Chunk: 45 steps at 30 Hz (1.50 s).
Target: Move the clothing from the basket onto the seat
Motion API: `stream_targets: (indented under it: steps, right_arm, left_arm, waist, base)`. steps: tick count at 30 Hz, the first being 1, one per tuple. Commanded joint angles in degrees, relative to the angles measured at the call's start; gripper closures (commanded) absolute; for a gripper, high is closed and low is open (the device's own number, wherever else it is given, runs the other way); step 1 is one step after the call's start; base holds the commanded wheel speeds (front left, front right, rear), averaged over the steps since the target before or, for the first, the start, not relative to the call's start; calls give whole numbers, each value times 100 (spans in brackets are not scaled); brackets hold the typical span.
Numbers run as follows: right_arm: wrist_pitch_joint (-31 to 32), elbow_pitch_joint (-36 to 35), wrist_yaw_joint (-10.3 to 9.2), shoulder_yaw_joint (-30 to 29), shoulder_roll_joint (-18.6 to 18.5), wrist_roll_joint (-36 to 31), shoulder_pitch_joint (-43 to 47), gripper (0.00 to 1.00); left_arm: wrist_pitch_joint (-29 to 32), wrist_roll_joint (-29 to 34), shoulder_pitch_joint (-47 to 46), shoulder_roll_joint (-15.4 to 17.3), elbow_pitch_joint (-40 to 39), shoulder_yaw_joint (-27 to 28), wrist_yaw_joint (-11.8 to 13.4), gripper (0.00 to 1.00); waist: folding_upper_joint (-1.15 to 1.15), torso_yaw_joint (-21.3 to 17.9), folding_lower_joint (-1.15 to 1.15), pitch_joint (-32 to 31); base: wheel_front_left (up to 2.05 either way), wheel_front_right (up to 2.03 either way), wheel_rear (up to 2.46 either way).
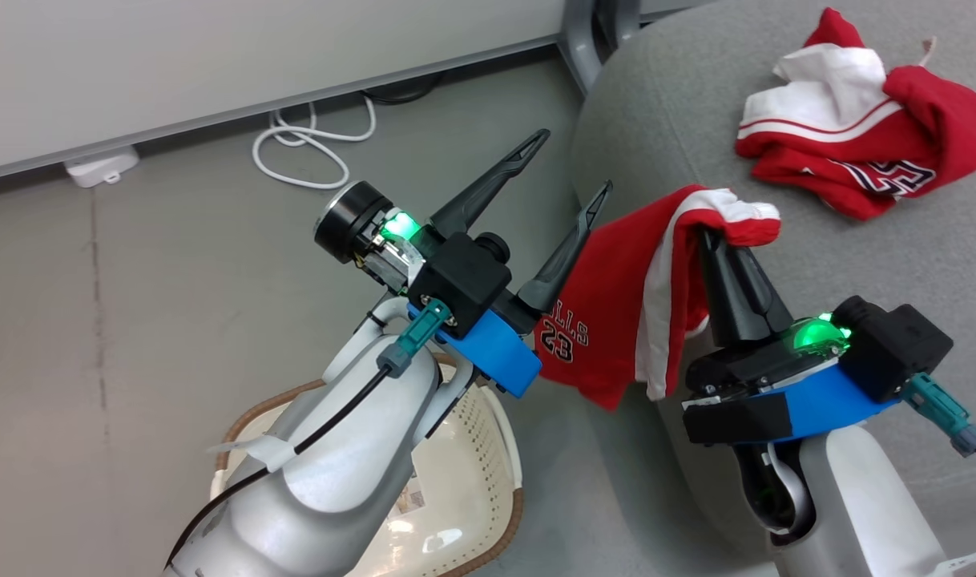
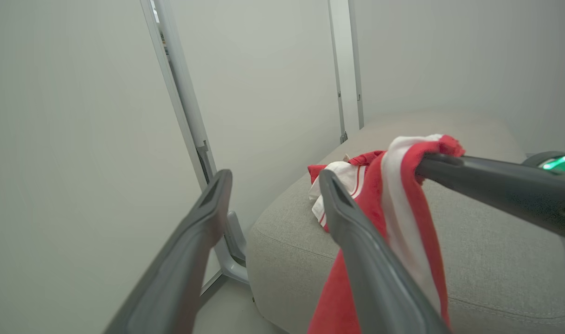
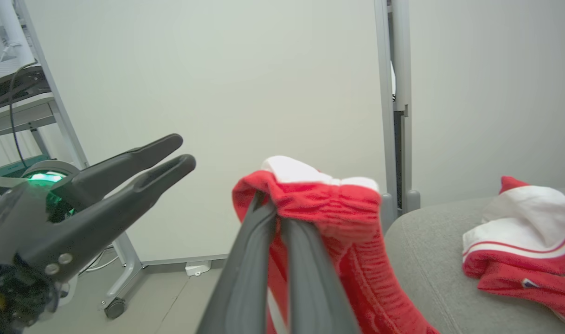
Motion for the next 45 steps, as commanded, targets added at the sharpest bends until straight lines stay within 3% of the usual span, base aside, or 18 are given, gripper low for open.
stream_targets:
  steps: [1, 9, 18, 24, 29, 37, 45]
  right_arm:
    - [-2, -40, 3, -76, 5, -41, 57, 100]
    - [-2, -164, 3, -494, 4, -155, 220, 100]
    - [-2, -245, 3, -667, 4, -233, 205, 100]
    - [-2, -373, 3, -872, -4, -407, -216, 100]
    - [-2, -505, 3, -1169, -243, -526, -1046, 100]
    - [-1, -405, 3, -1925, -1054, -721, -2826, 100]
    - [0, 443, 3, -2513, -2626, -834, -4230, 100]
  left_arm:
    - [-15, 29, -85, 14, 29, -43, -21, 0]
    - [-15, -16, -123, 2, 138, -295, -52, 0]
    - [-15, -73, -149, -24, 160, -402, -63, 0]
    - [-15, -99, -153, -24, 131, -408, -45, 0]
    - [-15, -63, -217, -19, 94, -427, -27, 0]
    - [-12, -6, -439, -24, 118, -527, -31, 0]
    - [-13, 63, -711, -44, 132, -614, -41, 0]
  waist:
    - [0, -169, 0, 103]
    - [0, -461, 0, 202]
    - [0, -470, 0, 205]
    - [0, -374, 0, 282]
    - [0, -288, 0, 515]
    - [0, -83, 0, 1185]
    - [0, 156, 0, 1757]
  base:
    - [0, 0, 0]
    - [0, 0, 0]
    - [0, 0, 0]
    - [0, 0, 0]
    - [0, 0, 0]
    - [0, 0, 0]
    - [0, 0, 0]
